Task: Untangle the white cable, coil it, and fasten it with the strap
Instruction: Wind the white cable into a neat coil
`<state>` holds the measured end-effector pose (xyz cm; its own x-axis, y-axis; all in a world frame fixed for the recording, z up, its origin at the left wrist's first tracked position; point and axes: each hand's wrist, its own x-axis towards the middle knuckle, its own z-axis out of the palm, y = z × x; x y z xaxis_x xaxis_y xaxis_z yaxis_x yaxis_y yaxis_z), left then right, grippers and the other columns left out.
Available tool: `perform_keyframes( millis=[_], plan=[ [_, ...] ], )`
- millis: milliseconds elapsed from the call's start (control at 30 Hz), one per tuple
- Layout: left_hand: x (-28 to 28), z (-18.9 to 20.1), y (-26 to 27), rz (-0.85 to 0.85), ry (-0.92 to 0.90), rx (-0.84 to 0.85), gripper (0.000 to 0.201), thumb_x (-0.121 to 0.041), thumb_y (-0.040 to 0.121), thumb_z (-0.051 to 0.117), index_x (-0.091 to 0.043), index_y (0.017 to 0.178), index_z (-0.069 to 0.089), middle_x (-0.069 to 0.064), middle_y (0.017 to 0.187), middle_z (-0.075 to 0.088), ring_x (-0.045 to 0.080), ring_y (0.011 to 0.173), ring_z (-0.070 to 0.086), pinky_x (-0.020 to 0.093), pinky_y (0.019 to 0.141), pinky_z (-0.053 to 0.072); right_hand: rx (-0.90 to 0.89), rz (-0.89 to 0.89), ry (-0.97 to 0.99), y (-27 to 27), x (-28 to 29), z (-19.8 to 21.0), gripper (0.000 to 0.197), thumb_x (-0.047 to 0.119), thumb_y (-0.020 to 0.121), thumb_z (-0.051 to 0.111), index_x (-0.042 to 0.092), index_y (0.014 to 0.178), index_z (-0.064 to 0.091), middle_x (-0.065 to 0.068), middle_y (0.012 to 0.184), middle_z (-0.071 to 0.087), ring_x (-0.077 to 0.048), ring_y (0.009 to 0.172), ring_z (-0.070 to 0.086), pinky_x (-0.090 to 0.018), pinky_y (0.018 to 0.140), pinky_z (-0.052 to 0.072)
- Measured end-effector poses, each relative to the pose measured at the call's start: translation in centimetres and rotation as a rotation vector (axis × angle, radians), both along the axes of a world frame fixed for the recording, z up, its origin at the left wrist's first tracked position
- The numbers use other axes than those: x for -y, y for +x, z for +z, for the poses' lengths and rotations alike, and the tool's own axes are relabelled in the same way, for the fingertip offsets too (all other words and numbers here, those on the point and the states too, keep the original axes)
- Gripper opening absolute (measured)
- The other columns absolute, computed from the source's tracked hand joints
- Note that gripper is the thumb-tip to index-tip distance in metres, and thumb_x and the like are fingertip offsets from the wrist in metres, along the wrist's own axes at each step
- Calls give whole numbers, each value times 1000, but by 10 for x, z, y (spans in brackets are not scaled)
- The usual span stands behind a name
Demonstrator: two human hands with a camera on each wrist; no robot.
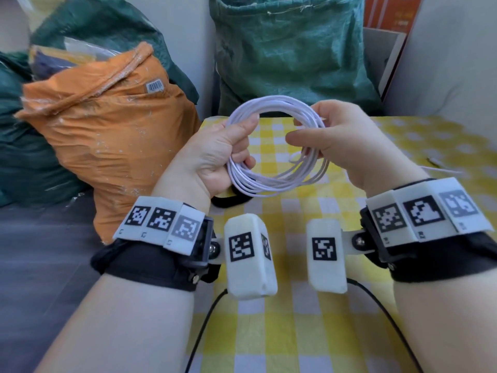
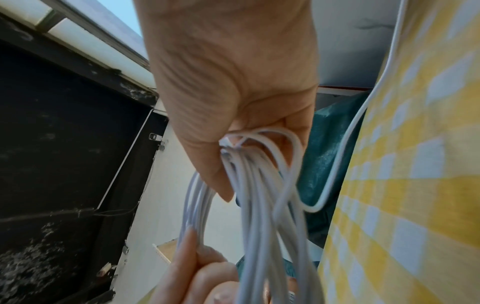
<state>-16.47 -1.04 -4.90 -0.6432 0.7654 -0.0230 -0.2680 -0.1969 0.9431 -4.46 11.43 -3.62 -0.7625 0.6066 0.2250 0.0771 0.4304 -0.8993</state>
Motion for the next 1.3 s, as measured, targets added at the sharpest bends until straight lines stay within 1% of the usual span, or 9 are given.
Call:
perform_keyframes(
  millis=[233,400,533,600,733,900,967,1100,1300],
  plan=[
    [-3,-3,-4,50,123,154,29,-25,95,50,-18,68,47,-6,41,29,8,37,28,23,52,42,-21,185,-123,3,3,1,12,7,85,63,12,75,57,-6,71,70,-14,67,67,-28,70,52],
    [-5,-6,-3,80,-78,58,33,-33,96,51,-16,68,48,-3,52,45,11,50,43,23,57,44,-88,210,-165,3,10,2,11,14,94,54,13,84,49,2,57,54,-15,57,61,-38,72,53],
    [-5,-4,1,138,-241,-119,21,-30,89,63,-9,94,61,4,87,60,21,89,56,39,90,45,-128,31,-120,-5,10,0,12,16,94,50,14,83,45,3,61,41,-12,49,44,-32,61,54],
    [-4,-3,-1,228,-260,-202,36,-28,86,67,-9,115,58,3,107,58,19,98,51,35,89,42,-143,-95,-57,-8,7,-1,12,18,93,50,13,85,44,0,69,42,-15,55,44,-30,58,54],
    [-1,6,4,117,-96,-260,17,-26,93,57,-10,90,62,3,80,58,16,72,52,26,71,44,-114,-169,148,-12,7,-3,17,22,89,56,13,81,45,-3,75,47,-22,66,51,-26,52,51],
    [-5,2,13,-227,-121,-179,37,-35,98,44,-5,112,60,16,111,60,29,102,58,46,95,47,151,81,465,-14,26,-3,28,30,84,67,12,84,45,-1,79,53,-16,70,51,-26,60,40],
    [-6,2,15,-224,-70,-98,30,-26,100,40,-3,111,57,17,107,61,30,100,60,46,90,50,199,169,488,-12,28,-3,39,27,82,69,6,106,47,-4,96,58,-18,85,54,-25,66,40],
    [-7,6,12,-249,111,114,33,-17,102,31,3,118,52,18,107,60,25,93,63,34,78,57,213,227,518,-7,30,3,40,27,81,71,16,110,45,12,87,51,1,71,47,-6,60,38],
    [-5,5,5,-211,285,325,30,-25,103,31,-11,83,48,10,84,66,26,80,68,44,77,57,133,255,318,-6,28,4,22,16,84,68,18,105,65,9,90,65,-7,82,62,-7,63,46]
  ],
)
